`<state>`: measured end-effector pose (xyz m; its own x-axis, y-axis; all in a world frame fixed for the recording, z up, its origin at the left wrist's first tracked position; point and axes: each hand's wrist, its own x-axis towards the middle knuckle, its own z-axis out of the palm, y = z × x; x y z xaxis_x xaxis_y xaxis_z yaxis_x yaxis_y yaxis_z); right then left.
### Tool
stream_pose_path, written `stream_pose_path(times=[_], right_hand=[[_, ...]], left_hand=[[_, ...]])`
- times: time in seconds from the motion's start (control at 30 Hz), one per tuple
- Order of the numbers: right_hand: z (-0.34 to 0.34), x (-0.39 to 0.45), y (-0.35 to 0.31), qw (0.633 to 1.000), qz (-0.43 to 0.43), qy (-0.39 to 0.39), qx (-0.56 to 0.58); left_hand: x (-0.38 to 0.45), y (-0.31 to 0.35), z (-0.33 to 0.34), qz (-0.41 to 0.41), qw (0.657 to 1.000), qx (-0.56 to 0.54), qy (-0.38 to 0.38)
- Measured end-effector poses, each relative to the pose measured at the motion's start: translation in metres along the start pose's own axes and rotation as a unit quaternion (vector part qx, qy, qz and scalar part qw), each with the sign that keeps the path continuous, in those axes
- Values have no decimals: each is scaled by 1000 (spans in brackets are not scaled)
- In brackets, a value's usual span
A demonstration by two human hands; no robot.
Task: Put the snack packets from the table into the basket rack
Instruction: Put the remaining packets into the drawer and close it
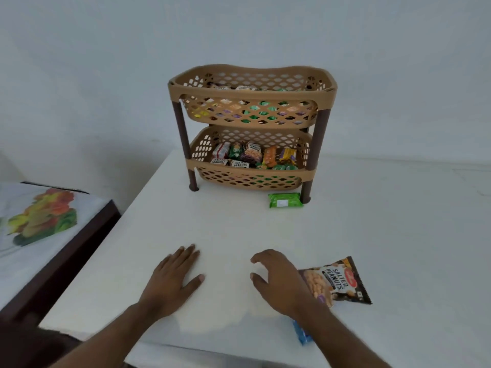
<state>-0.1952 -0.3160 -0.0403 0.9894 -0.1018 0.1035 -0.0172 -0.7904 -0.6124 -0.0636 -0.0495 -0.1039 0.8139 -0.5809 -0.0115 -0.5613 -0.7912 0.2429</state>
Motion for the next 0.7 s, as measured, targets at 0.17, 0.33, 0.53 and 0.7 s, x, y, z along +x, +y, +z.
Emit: stream_pose_path(times=[0.17,0.33,0.53,0.7], right_hand=[[43,-13,-32,1000,10,5,-14],[78,-44,-57,999,28,42,6],[122,-87,-106,968,112,161,155],[165,-106,-142,773,335,231,487]], left_hand=[[-7,-8,1,8,1000,4,-3],[-33,-45,-6,2,1000,29,4],[-51,-81,-13,-8,999,31,6],[-51,-78,-14,-5,1000,25,9]])
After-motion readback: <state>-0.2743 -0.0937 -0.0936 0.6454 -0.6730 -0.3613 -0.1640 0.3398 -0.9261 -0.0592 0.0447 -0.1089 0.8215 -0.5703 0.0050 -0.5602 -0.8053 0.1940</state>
